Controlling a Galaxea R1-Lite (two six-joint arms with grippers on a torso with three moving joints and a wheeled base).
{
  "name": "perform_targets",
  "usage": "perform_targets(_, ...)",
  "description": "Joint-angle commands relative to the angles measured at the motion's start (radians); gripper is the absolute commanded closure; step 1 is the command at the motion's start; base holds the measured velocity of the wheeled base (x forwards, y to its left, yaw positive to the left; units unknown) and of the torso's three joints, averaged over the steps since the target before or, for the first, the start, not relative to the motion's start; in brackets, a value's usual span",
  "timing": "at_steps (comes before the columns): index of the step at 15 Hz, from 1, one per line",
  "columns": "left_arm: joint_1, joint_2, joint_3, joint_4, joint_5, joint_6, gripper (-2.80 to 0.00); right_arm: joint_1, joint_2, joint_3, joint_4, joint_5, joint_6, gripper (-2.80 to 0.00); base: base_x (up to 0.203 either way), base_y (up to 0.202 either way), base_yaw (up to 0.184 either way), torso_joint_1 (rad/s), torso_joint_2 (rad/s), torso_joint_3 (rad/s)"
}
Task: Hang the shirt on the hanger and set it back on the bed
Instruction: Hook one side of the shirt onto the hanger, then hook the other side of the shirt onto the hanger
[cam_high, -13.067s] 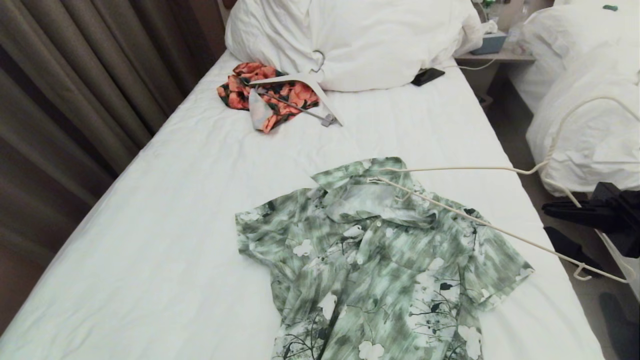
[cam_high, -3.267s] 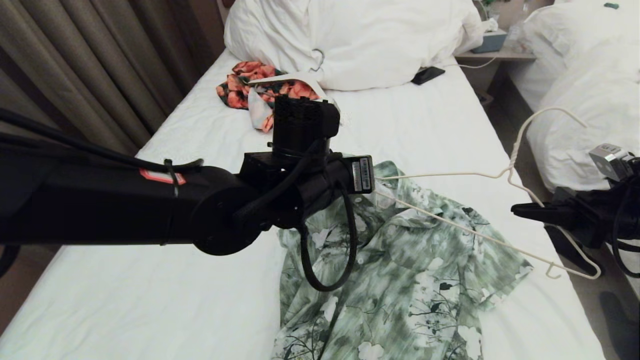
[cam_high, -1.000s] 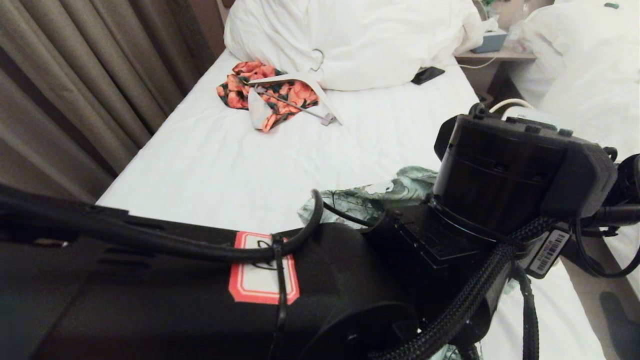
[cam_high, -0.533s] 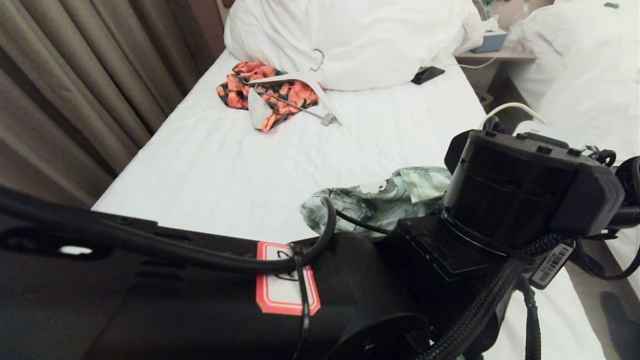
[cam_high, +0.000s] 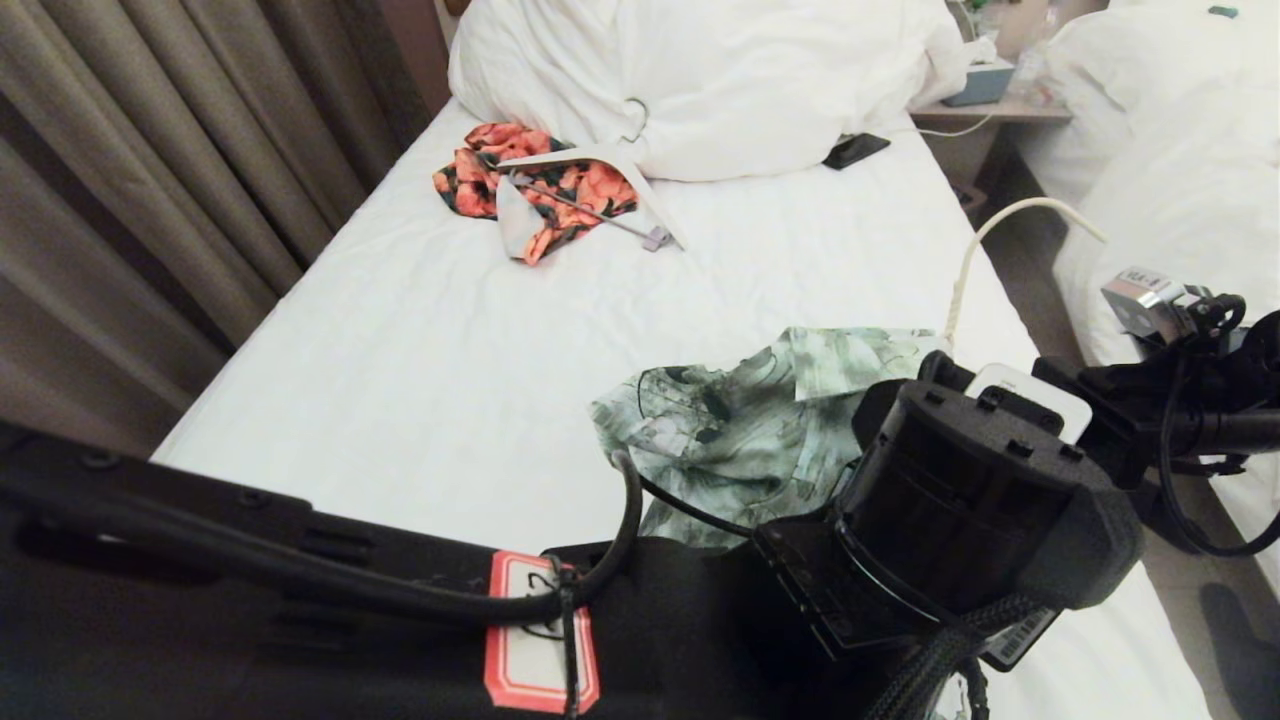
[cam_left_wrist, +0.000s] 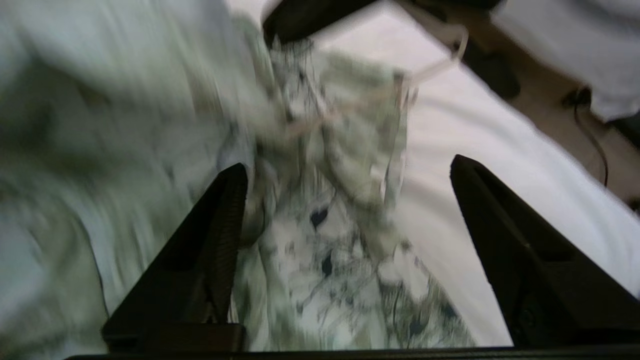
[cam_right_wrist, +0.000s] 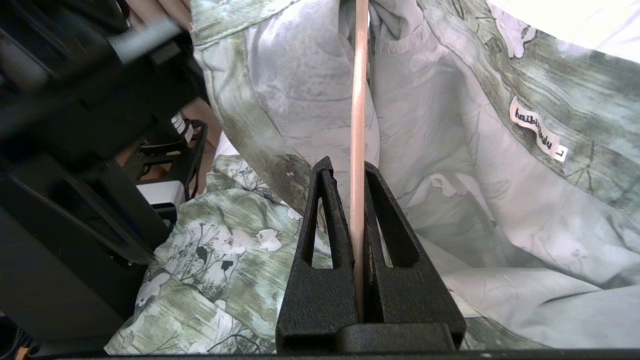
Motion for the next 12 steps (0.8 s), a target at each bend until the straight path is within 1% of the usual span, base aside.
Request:
perform_targets(1, 0.004, -0.012, 0.036, 0.0, 0.003, -0.001, -2.8, -0.003, -0.004, -0.001, 0.002, 0.009, -0.005, 0.0, 0.0, 0.0, 0.0, 0.0, 0.0, 0.0)
perform_targets(4, 0.016, -0.032, 0.099, -0.002, 0.016, -0.002, -2.8, -0.006, -0.012, -0.003, 0.002, 0.009, -0.005, 0.0, 0.0, 0.0, 0.0, 0.0, 0.0, 0.0)
perform_targets(5, 0.025, -0.051, 0.135, -0.005, 0.019, -0.002, 0.0, -0.007, -0.015, -0.003, 0.004, 0.009, -0.005, 0.0, 0.0, 0.0, 0.0, 0.0, 0.0, 0.0)
perform_targets(7, 0.048, -0.115, 0.187, -0.003, 0.02, -0.004, 0.0, -0.013, -0.015, -0.003, 0.003, 0.009, -0.005, 0.0, 0.0, 0.0, 0.0, 0.0, 0.0, 0.0)
perform_targets(10, 0.057, -0.2, 0.261, -0.004, 0.05, -0.005, 0.0, -0.013, -0.015, -0.003, 0.003, 0.009, -0.005, 0.0, 0.0, 0.0, 0.0, 0.0, 0.0, 0.0)
perform_targets(12, 0.072, -0.228, 0.302, -0.005, 0.054, -0.032, 0.0, -0.013, -0.016, -0.003, 0.004, 0.009, -0.005, 0.0, 0.0, 0.0, 0.0, 0.0, 0.0, 0.0)
